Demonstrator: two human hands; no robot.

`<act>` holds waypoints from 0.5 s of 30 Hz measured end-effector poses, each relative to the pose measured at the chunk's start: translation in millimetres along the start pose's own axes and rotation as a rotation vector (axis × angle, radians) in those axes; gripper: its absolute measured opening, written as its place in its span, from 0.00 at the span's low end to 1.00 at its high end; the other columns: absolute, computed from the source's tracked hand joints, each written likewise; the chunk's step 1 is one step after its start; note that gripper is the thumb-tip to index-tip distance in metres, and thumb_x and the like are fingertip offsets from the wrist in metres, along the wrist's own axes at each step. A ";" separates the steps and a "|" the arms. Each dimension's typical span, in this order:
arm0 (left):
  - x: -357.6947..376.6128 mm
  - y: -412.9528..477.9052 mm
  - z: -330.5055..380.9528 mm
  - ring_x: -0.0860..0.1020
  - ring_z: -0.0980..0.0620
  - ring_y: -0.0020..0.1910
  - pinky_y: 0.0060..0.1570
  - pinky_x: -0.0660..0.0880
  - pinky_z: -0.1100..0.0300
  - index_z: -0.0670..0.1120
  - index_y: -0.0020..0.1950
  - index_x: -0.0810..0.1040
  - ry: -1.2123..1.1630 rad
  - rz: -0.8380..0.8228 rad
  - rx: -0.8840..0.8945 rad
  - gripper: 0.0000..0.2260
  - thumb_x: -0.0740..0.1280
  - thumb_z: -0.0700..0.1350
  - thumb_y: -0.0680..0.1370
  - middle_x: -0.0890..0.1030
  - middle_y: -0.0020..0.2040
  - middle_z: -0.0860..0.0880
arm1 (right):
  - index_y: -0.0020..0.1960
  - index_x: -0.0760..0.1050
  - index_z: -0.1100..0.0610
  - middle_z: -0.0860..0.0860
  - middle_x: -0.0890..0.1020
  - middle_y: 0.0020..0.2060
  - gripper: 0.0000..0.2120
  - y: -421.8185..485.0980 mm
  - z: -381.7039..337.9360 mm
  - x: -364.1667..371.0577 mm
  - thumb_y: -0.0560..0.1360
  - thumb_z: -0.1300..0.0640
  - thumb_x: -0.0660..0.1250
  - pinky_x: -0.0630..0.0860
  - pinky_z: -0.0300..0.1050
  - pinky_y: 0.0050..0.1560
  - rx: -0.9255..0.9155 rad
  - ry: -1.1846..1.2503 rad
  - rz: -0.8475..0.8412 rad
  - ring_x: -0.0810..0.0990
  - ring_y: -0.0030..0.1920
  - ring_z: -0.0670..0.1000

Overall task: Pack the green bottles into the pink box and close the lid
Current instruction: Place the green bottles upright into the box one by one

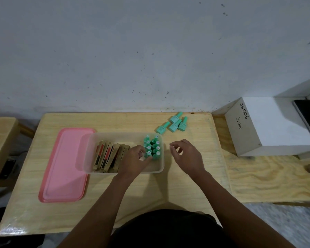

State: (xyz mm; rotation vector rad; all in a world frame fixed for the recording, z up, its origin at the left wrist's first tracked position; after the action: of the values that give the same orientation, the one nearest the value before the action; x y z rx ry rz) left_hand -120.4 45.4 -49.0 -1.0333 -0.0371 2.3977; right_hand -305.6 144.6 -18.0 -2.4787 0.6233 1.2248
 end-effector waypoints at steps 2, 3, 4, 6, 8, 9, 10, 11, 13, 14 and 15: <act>-11.1 -0.3 2.3 0.77 0.56 0.37 0.37 0.76 0.57 0.51 0.44 0.76 0.047 0.025 0.071 0.12 0.73 0.56 0.69 0.78 0.38 0.54 | 0.54 0.81 0.45 0.40 0.78 0.45 0.08 6.7 11.6 -9.6 0.77 0.47 0.66 0.75 0.40 0.40 0.060 0.028 0.024 0.78 0.40 0.41; -16.9 0.4 4.4 0.77 0.58 0.36 0.35 0.76 0.59 0.52 0.43 0.76 0.057 0.056 0.126 0.11 0.72 0.57 0.70 0.78 0.37 0.55 | 0.54 0.81 0.46 0.40 0.78 0.45 0.08 10.8 18.4 -14.1 0.77 0.47 0.66 0.75 0.40 0.40 0.092 0.040 0.027 0.78 0.40 0.41; -22.0 2.1 7.2 0.76 0.58 0.34 0.34 0.76 0.60 0.52 0.42 0.77 0.058 0.089 0.186 0.10 0.72 0.57 0.71 0.78 0.35 0.55 | 0.54 0.81 0.46 0.41 0.79 0.46 0.09 15.8 26.2 -18.0 0.77 0.48 0.65 0.75 0.41 0.40 0.128 0.053 0.020 0.78 0.41 0.42; -29.5 7.9 19.4 0.76 0.58 0.34 0.33 0.76 0.59 0.51 0.42 0.78 0.048 0.134 0.275 0.08 0.70 0.54 0.73 0.78 0.35 0.55 | 0.55 0.81 0.48 0.43 0.81 0.46 0.10 28.1 43.7 -23.7 0.78 0.48 0.66 0.74 0.42 0.42 0.213 0.099 -0.020 0.79 0.43 0.43; -32.0 18.8 37.8 0.76 0.58 0.35 0.33 0.76 0.57 0.49 0.44 0.79 0.060 0.173 0.337 0.08 0.68 0.52 0.75 0.78 0.37 0.55 | 0.55 0.82 0.51 0.46 0.83 0.48 0.11 42.4 59.7 -25.9 0.77 0.49 0.66 0.76 0.44 0.47 0.279 0.151 -0.055 0.80 0.47 0.45; -30.8 26.0 48.1 0.76 0.57 0.35 0.33 0.76 0.57 0.48 0.44 0.79 0.076 0.191 0.365 0.07 0.68 0.51 0.76 0.78 0.38 0.55 | 0.56 0.82 0.52 0.48 0.84 0.50 0.11 50.0 66.3 -26.8 0.77 0.49 0.67 0.77 0.45 0.50 0.295 0.167 -0.066 0.81 0.49 0.47; -26.2 36.6 59.4 0.75 0.56 0.35 0.33 0.75 0.57 0.48 0.44 0.79 0.097 0.210 0.390 0.07 0.68 0.50 0.76 0.79 0.38 0.54 | 0.56 0.82 0.53 0.49 0.84 0.51 0.12 59.3 73.4 -28.2 0.77 0.50 0.67 0.77 0.45 0.53 0.312 0.178 -0.080 0.81 0.52 0.48; -21.9 46.1 68.9 0.75 0.55 0.36 0.34 0.75 0.57 0.48 0.44 0.79 0.121 0.227 0.408 0.06 0.68 0.50 0.76 0.78 0.38 0.54 | 0.57 0.82 0.54 0.50 0.84 0.53 0.13 66.5 76.1 -29.0 0.77 0.50 0.66 0.76 0.46 0.54 0.319 0.182 -0.097 0.81 0.53 0.49; -12.6 66.1 84.4 0.75 0.54 0.37 0.35 0.74 0.57 0.48 0.45 0.80 0.167 0.209 0.399 0.06 0.68 0.50 0.76 0.78 0.39 0.53 | 0.60 0.81 0.54 0.50 0.83 0.55 0.14 80.4 76.8 -29.0 0.78 0.50 0.65 0.76 0.46 0.55 0.326 0.185 -0.130 0.80 0.55 0.50; -3.7 79.9 89.5 0.76 0.52 0.40 0.37 0.73 0.57 0.49 0.48 0.80 0.191 0.161 0.353 0.07 0.67 0.51 0.75 0.78 0.41 0.52 | 0.60 0.80 0.54 0.50 0.83 0.56 0.15 89.5 79.5 -28.5 0.78 0.50 0.65 0.76 0.46 0.55 0.333 0.186 -0.142 0.79 0.55 0.50; 4.9 92.7 93.3 0.77 0.51 0.43 0.39 0.73 0.58 0.48 0.51 0.80 0.225 0.090 0.274 0.10 0.67 0.52 0.75 0.79 0.44 0.51 | 0.61 0.80 0.53 0.50 0.82 0.57 0.15 97.9 81.9 -26.8 0.78 0.49 0.64 0.76 0.46 0.54 0.341 0.187 -0.157 0.79 0.56 0.50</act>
State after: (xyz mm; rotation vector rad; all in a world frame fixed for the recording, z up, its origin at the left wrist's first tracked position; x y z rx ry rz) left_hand -229.1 -15.8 -7.1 -1.1834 0.4140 2.2679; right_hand -424.7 104.0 -52.4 -2.3144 0.6129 0.7635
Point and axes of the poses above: each hand's wrist, its own y-axis towards the middle knuckle, its own x-axis out of the palm, z = x × y, the point moved 1 cm from there along y, towards the middle knuckle
